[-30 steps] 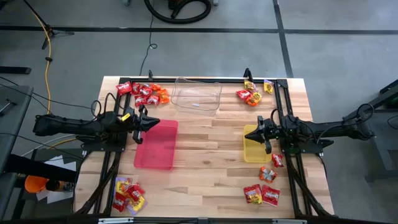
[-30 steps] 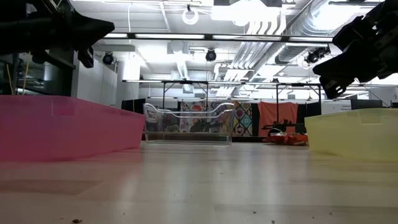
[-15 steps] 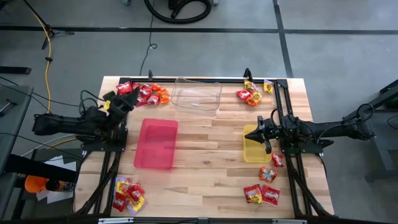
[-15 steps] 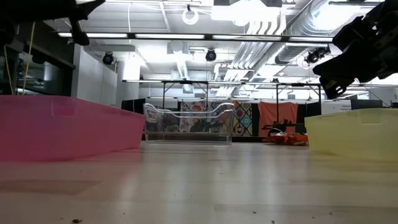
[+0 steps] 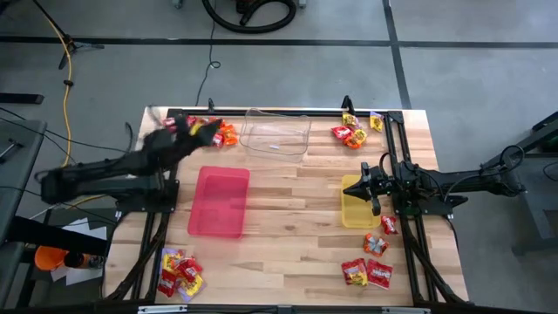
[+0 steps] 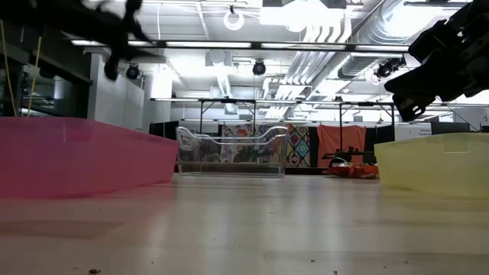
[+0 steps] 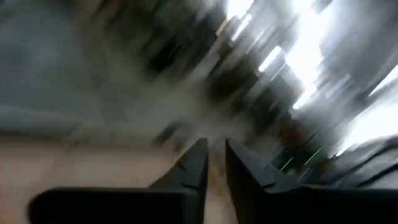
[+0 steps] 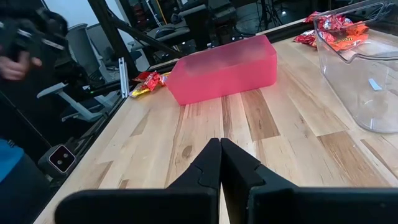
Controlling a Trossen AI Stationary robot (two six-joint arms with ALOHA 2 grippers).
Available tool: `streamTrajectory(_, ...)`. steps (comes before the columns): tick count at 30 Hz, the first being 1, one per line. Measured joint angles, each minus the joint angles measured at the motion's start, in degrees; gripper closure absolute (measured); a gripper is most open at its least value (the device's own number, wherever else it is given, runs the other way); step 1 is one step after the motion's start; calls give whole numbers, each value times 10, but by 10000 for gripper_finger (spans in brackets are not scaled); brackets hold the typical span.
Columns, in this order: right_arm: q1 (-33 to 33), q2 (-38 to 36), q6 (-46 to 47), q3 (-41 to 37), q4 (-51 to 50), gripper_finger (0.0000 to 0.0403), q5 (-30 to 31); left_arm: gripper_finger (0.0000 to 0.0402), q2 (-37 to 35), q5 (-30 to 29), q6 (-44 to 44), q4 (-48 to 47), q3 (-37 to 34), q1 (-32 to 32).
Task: Sort candy
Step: Put the red candy into the red bin
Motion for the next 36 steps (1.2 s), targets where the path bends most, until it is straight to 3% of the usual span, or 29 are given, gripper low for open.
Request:
streamTrajectory(4, 0, 0, 0, 0, 0, 402, 0, 301, 38, 166, 85, -201, 80, 142)
streamTrajectory(8, 0, 0, 0, 0, 0, 402, 0, 268, 103, 228, 174, -335, 157, 237)
streamTrajectory(11, 0, 0, 0, 0, 0, 402, 0, 258, 168, 231, 221, -438, 200, 268)
streamTrajectory(15, 0, 0, 0, 0, 0, 402, 0, 256, 259, 220, 288, -490, 236, 277)
streamTrajectory(23, 0, 0, 0, 0, 0, 402, 0, 256, 398, 196, 450, -503, 268, 278)
streamTrajectory(28, 0, 0, 0, 0, 0, 402, 0, 256, 453, 176, 598, -504, 268, 278)
streamTrajectory(36, 0, 0, 0, 0, 0, 402, 0, 257, 524, 123, 716, -498, 267, 268)
